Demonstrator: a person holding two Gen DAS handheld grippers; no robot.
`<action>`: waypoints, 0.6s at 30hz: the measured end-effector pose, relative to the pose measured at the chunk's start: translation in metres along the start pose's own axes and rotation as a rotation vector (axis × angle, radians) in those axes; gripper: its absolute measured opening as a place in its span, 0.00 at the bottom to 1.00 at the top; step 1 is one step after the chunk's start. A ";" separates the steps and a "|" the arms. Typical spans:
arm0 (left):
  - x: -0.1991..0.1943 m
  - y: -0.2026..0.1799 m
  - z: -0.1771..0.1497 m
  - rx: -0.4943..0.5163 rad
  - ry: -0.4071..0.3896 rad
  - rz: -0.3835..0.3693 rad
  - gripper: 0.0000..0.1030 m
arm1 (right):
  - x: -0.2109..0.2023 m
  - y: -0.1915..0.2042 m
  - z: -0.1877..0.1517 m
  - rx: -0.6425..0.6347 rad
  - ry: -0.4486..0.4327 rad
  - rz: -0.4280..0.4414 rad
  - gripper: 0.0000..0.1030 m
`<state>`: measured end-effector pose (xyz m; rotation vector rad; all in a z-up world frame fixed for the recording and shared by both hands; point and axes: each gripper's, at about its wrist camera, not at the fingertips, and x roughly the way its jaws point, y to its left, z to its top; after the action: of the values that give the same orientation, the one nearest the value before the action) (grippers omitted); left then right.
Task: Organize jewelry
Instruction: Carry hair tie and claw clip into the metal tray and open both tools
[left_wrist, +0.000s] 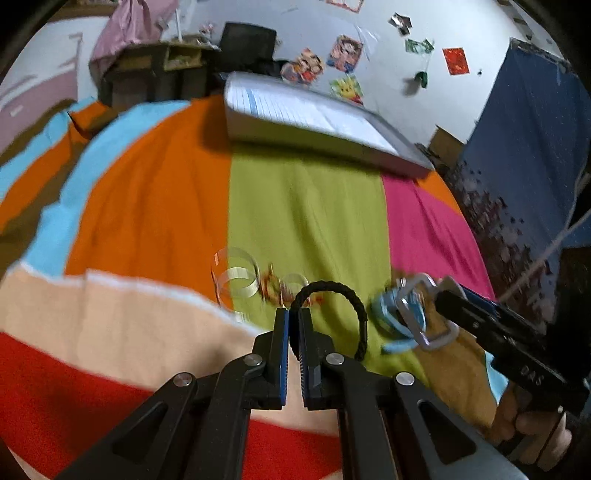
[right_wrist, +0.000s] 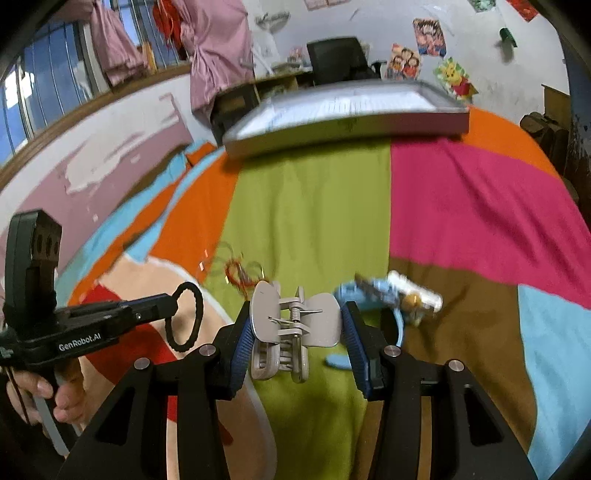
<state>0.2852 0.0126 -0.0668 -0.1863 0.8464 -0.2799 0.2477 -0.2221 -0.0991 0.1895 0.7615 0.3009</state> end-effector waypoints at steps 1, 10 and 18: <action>-0.003 -0.002 0.010 -0.004 -0.031 0.010 0.05 | -0.003 -0.001 0.005 0.000 -0.021 0.002 0.41; 0.009 -0.011 0.121 -0.056 -0.254 0.052 0.05 | -0.003 -0.024 0.091 0.013 -0.250 -0.002 0.37; 0.082 -0.002 0.182 -0.119 -0.226 0.075 0.05 | 0.057 -0.044 0.189 0.030 -0.328 -0.001 0.37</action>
<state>0.4743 -0.0059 -0.0060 -0.2913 0.6440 -0.1352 0.4276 -0.2558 -0.0142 0.2593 0.4417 0.2493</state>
